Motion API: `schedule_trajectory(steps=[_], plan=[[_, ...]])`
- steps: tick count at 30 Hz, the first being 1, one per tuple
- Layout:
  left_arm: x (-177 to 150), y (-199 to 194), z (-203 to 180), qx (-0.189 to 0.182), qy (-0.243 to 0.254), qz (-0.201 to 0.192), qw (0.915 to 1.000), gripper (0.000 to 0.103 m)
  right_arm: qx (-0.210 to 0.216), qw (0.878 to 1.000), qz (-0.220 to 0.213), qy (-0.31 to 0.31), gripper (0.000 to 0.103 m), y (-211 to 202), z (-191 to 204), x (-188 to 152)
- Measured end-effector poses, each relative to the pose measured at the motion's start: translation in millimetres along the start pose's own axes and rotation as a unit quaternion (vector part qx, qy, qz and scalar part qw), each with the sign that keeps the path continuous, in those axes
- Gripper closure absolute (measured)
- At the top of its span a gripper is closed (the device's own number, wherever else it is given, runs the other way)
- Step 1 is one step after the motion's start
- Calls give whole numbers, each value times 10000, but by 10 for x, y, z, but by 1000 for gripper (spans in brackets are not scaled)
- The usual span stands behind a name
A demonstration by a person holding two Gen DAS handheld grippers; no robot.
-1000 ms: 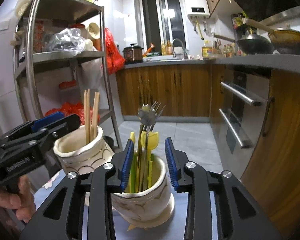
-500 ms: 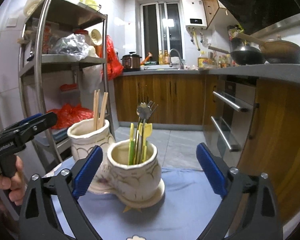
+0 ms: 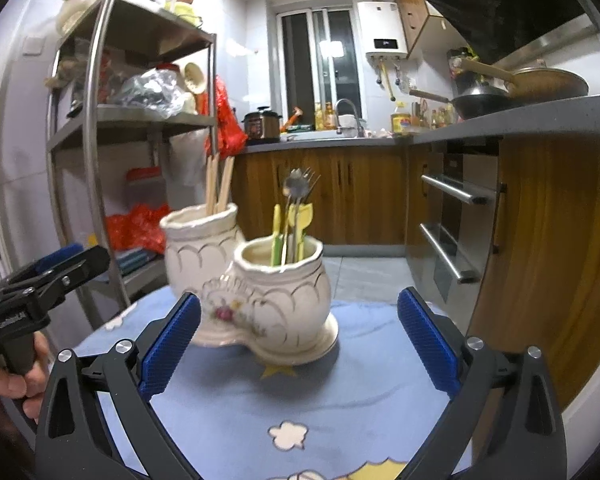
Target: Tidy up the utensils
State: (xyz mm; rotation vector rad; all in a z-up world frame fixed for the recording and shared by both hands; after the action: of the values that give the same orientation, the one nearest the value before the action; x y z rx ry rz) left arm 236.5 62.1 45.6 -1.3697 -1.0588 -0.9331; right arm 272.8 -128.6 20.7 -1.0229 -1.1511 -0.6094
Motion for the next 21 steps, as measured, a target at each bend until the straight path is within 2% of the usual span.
schedule_trajectory(steps=[8,21], plan=[[-170,-6,-97,100,221,8,9997,6,-69,9999,-19,-151,5,-13,63,-106],[-145,-34,-97,115,252,-95,9996,6,-28,9999,-33,-139,5,-45,64,-83]])
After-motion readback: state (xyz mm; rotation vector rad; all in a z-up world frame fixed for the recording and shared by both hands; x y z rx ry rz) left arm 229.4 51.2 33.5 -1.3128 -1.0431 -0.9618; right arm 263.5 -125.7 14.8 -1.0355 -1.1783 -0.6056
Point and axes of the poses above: each gripper's, at about its wrist camera, not at the fingertips, and y roughly the way its jaws point, z to its left, x to its top, the point moved 10 cm from there along y, roughly the way its jaws point, and after that the axes turned 4 degrees about z, right-handed, at the moved point
